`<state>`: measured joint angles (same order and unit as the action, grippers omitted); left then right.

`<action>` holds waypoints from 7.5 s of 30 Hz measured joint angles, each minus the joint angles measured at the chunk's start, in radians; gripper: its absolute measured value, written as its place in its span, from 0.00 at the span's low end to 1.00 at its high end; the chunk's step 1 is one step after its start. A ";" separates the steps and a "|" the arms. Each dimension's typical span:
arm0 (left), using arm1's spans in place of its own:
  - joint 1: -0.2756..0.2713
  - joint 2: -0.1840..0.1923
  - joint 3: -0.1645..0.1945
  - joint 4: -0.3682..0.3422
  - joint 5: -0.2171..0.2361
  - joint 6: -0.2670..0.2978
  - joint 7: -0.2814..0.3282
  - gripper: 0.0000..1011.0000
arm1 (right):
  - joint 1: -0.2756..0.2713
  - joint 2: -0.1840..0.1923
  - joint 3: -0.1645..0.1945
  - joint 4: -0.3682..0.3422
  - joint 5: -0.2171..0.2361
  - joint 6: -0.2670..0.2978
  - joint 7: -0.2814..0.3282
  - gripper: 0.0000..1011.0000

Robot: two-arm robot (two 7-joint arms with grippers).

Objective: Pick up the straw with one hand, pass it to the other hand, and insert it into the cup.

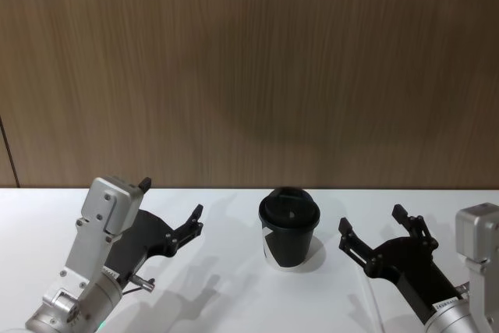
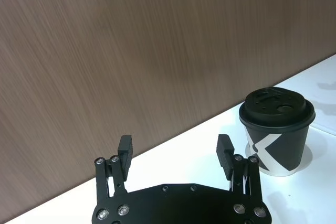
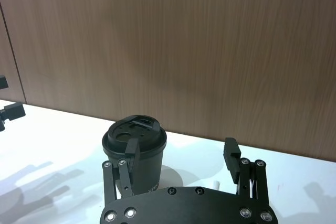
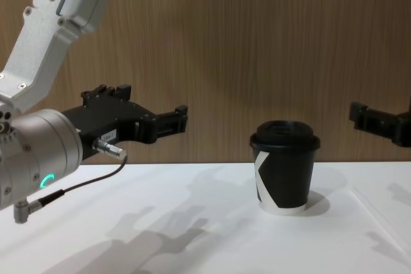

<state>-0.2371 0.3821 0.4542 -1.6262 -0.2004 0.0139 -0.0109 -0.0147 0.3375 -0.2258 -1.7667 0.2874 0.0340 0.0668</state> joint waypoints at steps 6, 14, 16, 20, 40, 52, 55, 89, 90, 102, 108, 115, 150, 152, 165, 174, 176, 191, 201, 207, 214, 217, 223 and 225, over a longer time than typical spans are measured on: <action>0.000 0.000 0.000 0.000 0.000 0.000 0.000 0.99 | -0.003 0.002 0.002 -0.002 -0.001 0.003 0.000 0.99; 0.000 0.000 0.000 0.000 0.000 0.000 0.000 0.99 | -0.018 0.014 0.010 -0.016 -0.006 0.029 0.003 0.99; 0.000 0.000 0.000 0.000 0.000 0.000 0.000 0.99 | -0.025 0.018 0.012 -0.022 -0.009 0.038 0.003 0.99; 0.000 0.000 0.000 0.000 0.000 0.000 0.000 0.99 | -0.035 0.023 0.014 -0.031 -0.013 0.055 0.003 0.99; 0.000 0.000 0.000 0.000 0.000 0.000 0.000 0.99 | -0.049 0.058 0.010 -0.048 -0.058 0.130 0.025 0.99; 0.000 0.000 0.000 0.000 0.000 0.000 0.000 0.99 | -0.059 0.044 0.017 -0.050 -0.053 0.182 0.031 0.99; 0.000 0.000 0.000 0.000 0.000 0.000 0.000 0.99 | -0.065 0.034 0.023 -0.050 -0.045 0.194 0.029 0.99; 0.000 0.000 0.000 0.000 0.000 0.000 0.000 0.99 | -0.134 0.014 0.071 -0.072 -0.016 0.291 0.044 0.99; 0.000 0.000 0.000 0.000 0.000 0.000 0.000 0.99 | -0.136 0.014 0.073 -0.074 -0.014 0.297 0.045 0.99; 0.000 0.000 0.000 0.000 0.000 0.000 0.000 0.99 | -0.142 0.016 0.089 -0.083 -0.008 0.342 0.059 0.99; 0.000 0.000 0.000 0.000 0.000 0.000 0.000 0.99 | -0.143 0.021 0.093 -0.084 -0.009 0.353 0.066 0.99; 0.000 0.000 0.000 0.000 0.000 0.000 0.000 0.99 | -0.141 0.026 0.096 -0.081 -0.019 0.364 0.072 0.99; 0.000 0.000 0.000 0.000 0.000 0.000 0.000 0.99 | -0.097 -0.004 0.088 -0.025 -0.041 0.401 0.105 0.99; 0.000 0.000 0.000 0.000 0.000 0.000 0.000 0.99 | -0.095 -0.007 0.089 -0.022 -0.041 0.405 0.106 0.99; 0.000 0.000 0.000 0.000 0.000 0.000 0.000 0.99 | -0.088 -0.016 0.093 -0.016 -0.044 0.422 0.116 0.99; 0.000 0.000 0.000 0.000 0.000 0.000 0.000 0.99 | -0.087 -0.015 0.092 -0.017 -0.052 0.431 0.129 0.99; 0.000 0.000 0.000 0.000 0.000 0.000 0.000 0.99 | -0.087 -0.014 0.092 -0.017 -0.052 0.432 0.130 0.99; 0.000 0.000 0.000 0.000 0.000 0.000 0.000 0.99 | -0.085 -0.013 0.090 -0.020 -0.058 0.439 0.139 0.59; 0.000 0.000 0.000 0.000 0.000 0.000 0.000 0.99 | -0.085 -0.012 0.090 -0.020 -0.059 0.440 0.141 0.27; 0.000 0.000 0.000 0.000 0.000 0.000 0.000 0.99 | -0.085 -0.012 0.090 -0.020 -0.059 0.441 0.142 0.07; 0.000 0.000 0.000 0.000 0.000 0.000 0.000 0.99 | -0.085 -0.012 0.090 -0.021 -0.059 0.441 0.143 0.00; 0.000 0.000 0.000 0.000 0.000 0.000 0.000 0.99 | -0.085 -0.012 0.090 -0.020 -0.059 0.441 0.143 0.00; 0.000 0.000 0.000 0.000 0.000 0.000 0.000 0.99 | -0.085 -0.012 0.090 -0.020 -0.059 0.441 0.143 0.00; 0.000 0.000 0.000 0.000 0.000 0.000 0.000 0.99 | -0.085 -0.012 0.090 -0.020 -0.059 0.441 0.143 0.00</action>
<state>-0.2372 0.3821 0.4542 -1.6262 -0.2004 0.0139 -0.0110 -0.1000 0.3255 -0.1355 -1.7872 0.2281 0.4752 0.2094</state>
